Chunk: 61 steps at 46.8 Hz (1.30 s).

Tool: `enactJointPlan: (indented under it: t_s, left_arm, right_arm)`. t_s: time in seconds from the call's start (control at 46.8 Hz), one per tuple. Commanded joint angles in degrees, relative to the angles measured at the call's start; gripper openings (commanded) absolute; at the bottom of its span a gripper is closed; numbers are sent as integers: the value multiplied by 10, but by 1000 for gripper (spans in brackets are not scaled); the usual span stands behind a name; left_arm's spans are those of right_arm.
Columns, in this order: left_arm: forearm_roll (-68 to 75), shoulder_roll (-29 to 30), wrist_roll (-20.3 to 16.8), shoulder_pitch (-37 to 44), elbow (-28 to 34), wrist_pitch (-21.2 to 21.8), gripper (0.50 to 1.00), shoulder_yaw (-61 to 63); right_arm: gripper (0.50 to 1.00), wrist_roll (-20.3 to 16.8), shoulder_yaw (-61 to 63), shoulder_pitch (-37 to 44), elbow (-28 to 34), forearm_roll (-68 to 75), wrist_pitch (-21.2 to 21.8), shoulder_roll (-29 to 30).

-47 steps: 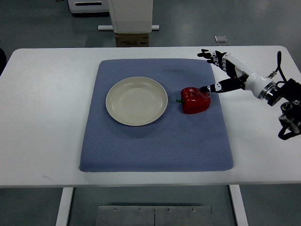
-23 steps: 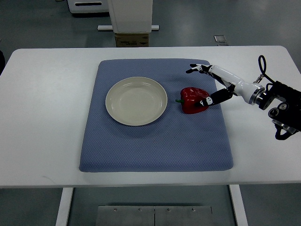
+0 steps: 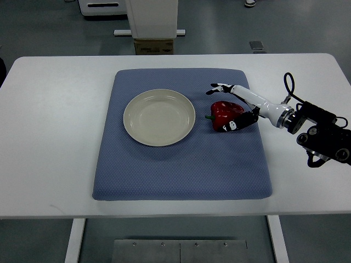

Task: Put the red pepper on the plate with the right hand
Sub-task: 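Reach the open right hand toward the red bell pepper, then close the right hand fingers around the red pepper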

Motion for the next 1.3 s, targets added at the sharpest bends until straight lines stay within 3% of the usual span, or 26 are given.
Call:
enactJointPlan:
  t_s: [0.0,0.919,1.09,1.175,1.282]
  left_arm:
    - [0,0,0,-1,0,0,1000,0]
    - [0,0,0,0,0,0,1000,0]
    - [0,0,0,0,0,0,1000,0]
    - [0,0,0,0,0,0,1000,0]
    - [0,0,0,0,0,0,1000,0]
  right_arm:
    - [1000,-2,0,-1,-14,0,0,8]
    - [985,6,-43,-3,-70,0,0,30]
    - [943,6,-44,-3,-71,0,1,31]
    - [899,6,-49,-4,-72,0,1,31]
    - [793,6,-56,-3,-72,0,1,33]
